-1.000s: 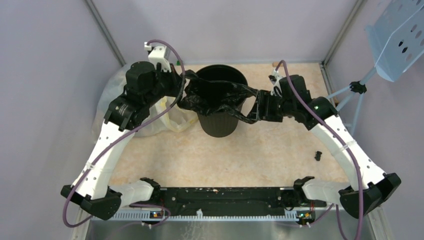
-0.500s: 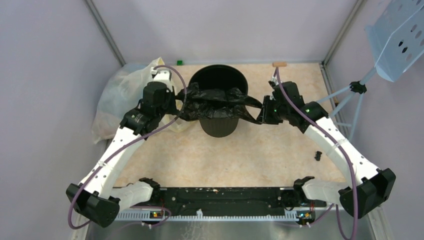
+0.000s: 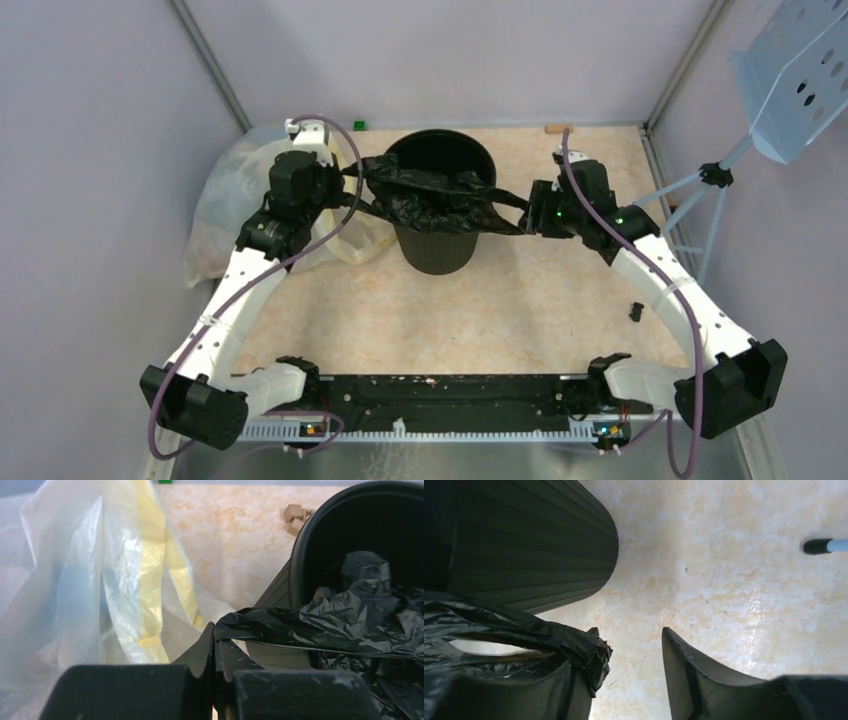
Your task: Put the trash bags into the trash bin
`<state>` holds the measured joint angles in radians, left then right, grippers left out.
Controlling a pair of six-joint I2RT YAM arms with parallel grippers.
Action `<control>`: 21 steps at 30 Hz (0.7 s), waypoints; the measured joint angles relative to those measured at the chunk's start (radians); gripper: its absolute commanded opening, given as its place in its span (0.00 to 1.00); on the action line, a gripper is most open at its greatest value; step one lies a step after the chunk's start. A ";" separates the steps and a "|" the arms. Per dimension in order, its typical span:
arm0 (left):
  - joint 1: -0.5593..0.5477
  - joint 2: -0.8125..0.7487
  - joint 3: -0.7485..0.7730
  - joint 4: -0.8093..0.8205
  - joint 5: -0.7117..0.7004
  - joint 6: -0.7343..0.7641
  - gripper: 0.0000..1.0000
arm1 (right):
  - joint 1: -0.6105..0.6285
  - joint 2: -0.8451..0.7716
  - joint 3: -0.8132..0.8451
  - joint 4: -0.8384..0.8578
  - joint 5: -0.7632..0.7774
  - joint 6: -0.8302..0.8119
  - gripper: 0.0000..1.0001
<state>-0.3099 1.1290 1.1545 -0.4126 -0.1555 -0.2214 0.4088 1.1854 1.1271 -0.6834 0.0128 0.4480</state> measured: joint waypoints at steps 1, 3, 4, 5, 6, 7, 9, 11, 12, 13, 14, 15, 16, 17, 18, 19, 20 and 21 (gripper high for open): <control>0.004 0.001 0.003 0.017 0.015 0.011 0.00 | -0.004 -0.008 0.000 0.006 0.000 -0.010 0.57; 0.010 0.009 0.016 0.047 0.045 0.026 0.00 | -0.010 -0.031 0.000 0.027 -0.022 -0.043 0.62; 0.011 0.016 0.024 0.055 0.059 0.031 0.00 | -0.012 -0.039 0.000 0.037 -0.032 -0.053 0.63; 0.012 0.026 0.037 0.065 0.073 0.035 0.00 | -0.013 -0.048 0.000 0.050 -0.050 -0.067 0.64; 0.013 0.040 0.049 0.075 0.089 0.039 0.01 | -0.013 -0.056 0.000 0.064 -0.067 -0.084 0.65; 0.013 0.050 0.057 0.080 0.098 0.040 0.01 | -0.012 -0.063 0.002 0.075 -0.081 -0.099 0.66; 0.013 0.074 0.070 0.088 0.124 0.042 0.01 | -0.012 -0.069 0.016 0.078 -0.095 -0.135 0.69; 0.013 0.095 0.073 0.093 0.148 0.042 0.02 | -0.013 -0.069 0.046 0.078 -0.097 -0.170 0.72; 0.013 0.104 0.073 0.094 0.159 0.042 0.02 | -0.012 -0.069 0.068 0.077 -0.097 -0.190 0.73; 0.013 0.113 0.074 0.094 0.166 0.042 0.02 | -0.012 -0.069 0.085 0.078 -0.097 -0.206 0.74; 0.013 0.121 0.074 0.094 0.171 0.042 0.02 | -0.008 -0.069 0.106 0.084 -0.097 -0.225 0.74; 0.013 0.126 0.074 0.095 0.176 0.042 0.02 | -0.002 -0.070 0.123 0.100 -0.098 -0.247 0.74; 0.013 0.130 0.075 0.094 0.180 0.042 0.02 | 0.003 -0.071 0.134 0.115 -0.100 -0.265 0.74; 0.014 0.134 0.077 0.094 0.185 0.043 0.02 | 0.009 -0.072 0.140 0.131 -0.107 -0.279 0.73; 0.014 0.137 0.082 0.093 0.188 0.043 0.02 | 0.020 -0.073 0.147 0.149 -0.113 -0.300 0.72; 0.014 0.142 0.091 0.092 0.192 0.044 0.02 | 0.032 -0.072 0.152 0.162 -0.119 -0.318 0.72; 0.014 0.145 0.098 0.091 0.193 0.045 0.02 | 0.050 -0.068 0.160 0.174 -0.123 -0.341 0.71; 0.014 0.148 0.106 0.090 0.194 0.046 0.02 | 0.066 -0.060 0.174 0.179 -0.127 -0.364 0.71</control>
<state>-0.2958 1.2766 1.2606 -0.3222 0.0383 -0.1757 0.4747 1.1259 1.3006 -0.5049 -0.1143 0.0837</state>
